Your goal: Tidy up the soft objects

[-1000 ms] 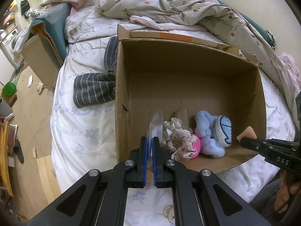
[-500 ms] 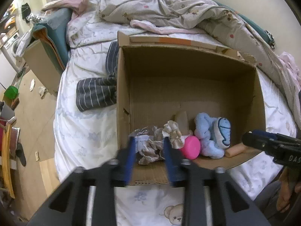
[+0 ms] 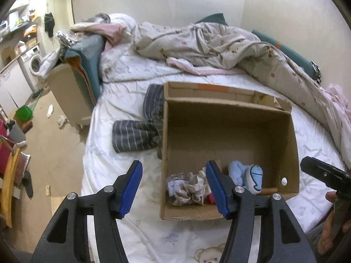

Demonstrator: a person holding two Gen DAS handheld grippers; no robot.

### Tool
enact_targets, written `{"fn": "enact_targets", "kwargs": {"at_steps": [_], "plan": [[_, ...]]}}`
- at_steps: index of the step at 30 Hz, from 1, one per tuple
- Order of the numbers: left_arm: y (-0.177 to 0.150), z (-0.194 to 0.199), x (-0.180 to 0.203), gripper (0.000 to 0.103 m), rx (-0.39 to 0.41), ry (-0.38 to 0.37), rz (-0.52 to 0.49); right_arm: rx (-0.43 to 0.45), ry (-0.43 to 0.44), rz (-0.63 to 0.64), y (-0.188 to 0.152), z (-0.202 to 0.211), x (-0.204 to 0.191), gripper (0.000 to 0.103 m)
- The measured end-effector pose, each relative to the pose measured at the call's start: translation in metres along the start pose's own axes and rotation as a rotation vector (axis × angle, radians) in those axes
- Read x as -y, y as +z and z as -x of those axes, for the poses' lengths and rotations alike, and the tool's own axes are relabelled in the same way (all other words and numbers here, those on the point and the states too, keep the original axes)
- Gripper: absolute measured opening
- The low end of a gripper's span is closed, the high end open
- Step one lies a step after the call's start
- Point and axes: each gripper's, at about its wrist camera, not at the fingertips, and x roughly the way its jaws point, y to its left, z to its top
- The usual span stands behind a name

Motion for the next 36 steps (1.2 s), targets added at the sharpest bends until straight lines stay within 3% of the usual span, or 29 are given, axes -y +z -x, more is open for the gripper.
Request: {"fn": "enact_targets", "kwargs": {"at_steps": [8, 15, 19, 28, 36], "plan": [[-0.002, 0.030, -0.005, 0.060, 0.073, 0.032, -0.007, 0.101, -0.064, -0.005, 0.000, 0.028, 0.002, 0.103], [-0.016, 0.064, -0.009, 0.092, 0.147, 0.013, 0.003, 0.219, -0.122, 0.038, -0.016, 0.059, -0.007, 0.103], [-0.029, 0.074, -0.011, 0.100, 0.145, -0.008, 0.031, 0.207, -0.124, 0.055, -0.029, 0.062, -0.015, 0.103], [-0.060, 0.075, 0.000, 0.101, 0.091, 0.029, 0.039, 0.171, -0.175, 0.170, -0.056, 0.056, -0.044, 0.103], [-0.062, 0.064, 0.006, 0.101, 0.068, 0.028, 0.043, 0.103, -0.194, 0.179, -0.064, 0.036, -0.042, 0.103]]}}
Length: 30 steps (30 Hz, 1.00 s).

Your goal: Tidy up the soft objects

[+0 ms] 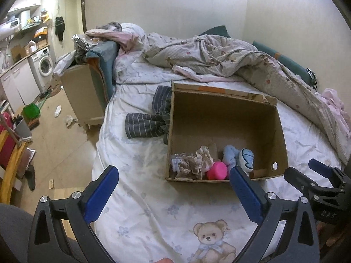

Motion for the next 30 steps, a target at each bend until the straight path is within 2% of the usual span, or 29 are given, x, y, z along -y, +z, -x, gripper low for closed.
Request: {"fn": "enact_targets", "kwargs": {"at_steps": [10, 30], "plan": [[-0.0003, -0.0076, -0.0003, 0.101, -0.031, -0.029, 0.007, -0.019, -0.015, -0.021, 0.0007, -0.0079, 0.0037, 0.103], [-0.0004, -0.0070, -0.0006, 0.101, -0.033, -0.034, 0.010, -0.018, -0.025, -0.011, 0.0013, -0.0095, 0.0032, 0.103]]}}
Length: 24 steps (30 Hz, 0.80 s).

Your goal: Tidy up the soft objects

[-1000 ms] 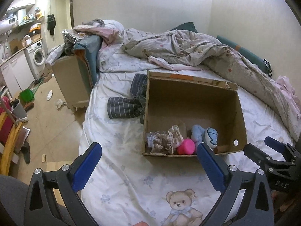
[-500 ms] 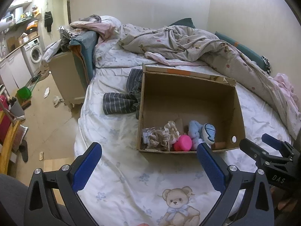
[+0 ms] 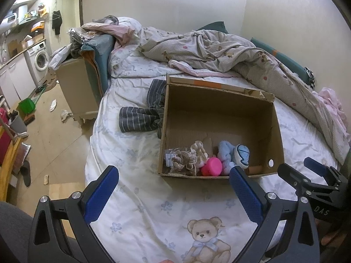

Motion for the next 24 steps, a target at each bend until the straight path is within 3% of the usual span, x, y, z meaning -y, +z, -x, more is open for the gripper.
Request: {"fn": "enact_targets", "kwargs": {"at_steps": [24], "plan": [[-0.0017, -0.0091, -0.0031, 0.101, -0.036, -0.026, 0.032, -0.007, 0.006, -0.007, 0.0012, -0.0014, 0.0006, 0.103]]}}
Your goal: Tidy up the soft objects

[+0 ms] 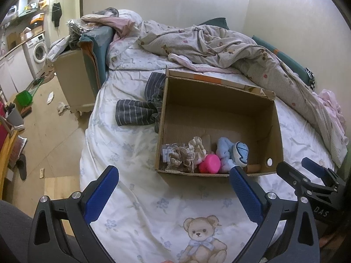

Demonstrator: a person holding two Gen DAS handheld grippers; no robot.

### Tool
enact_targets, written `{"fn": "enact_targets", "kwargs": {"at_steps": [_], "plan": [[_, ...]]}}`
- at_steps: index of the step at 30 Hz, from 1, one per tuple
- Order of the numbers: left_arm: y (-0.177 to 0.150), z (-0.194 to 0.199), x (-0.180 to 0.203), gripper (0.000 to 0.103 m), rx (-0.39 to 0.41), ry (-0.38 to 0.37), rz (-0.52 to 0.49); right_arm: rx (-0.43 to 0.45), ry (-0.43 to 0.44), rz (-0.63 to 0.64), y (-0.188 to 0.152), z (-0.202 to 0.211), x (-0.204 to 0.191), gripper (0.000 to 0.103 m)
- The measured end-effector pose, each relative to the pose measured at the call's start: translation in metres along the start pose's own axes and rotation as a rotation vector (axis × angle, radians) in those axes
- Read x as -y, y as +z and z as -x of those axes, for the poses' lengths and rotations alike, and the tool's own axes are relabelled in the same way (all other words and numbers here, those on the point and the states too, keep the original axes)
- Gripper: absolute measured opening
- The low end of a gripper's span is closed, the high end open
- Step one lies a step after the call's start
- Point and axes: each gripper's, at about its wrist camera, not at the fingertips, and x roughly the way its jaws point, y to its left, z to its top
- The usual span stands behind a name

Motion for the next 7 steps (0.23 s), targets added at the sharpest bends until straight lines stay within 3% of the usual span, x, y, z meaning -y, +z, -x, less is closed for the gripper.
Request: {"fn": "enact_targets", "kwargs": {"at_steps": [7], "plan": [[-0.0011, -0.0012, -0.0001, 0.101, 0.002, -0.006, -0.002, 0.001, 0.011, -0.002, 0.0020, -0.0011, -0.0028, 0.103]]}}
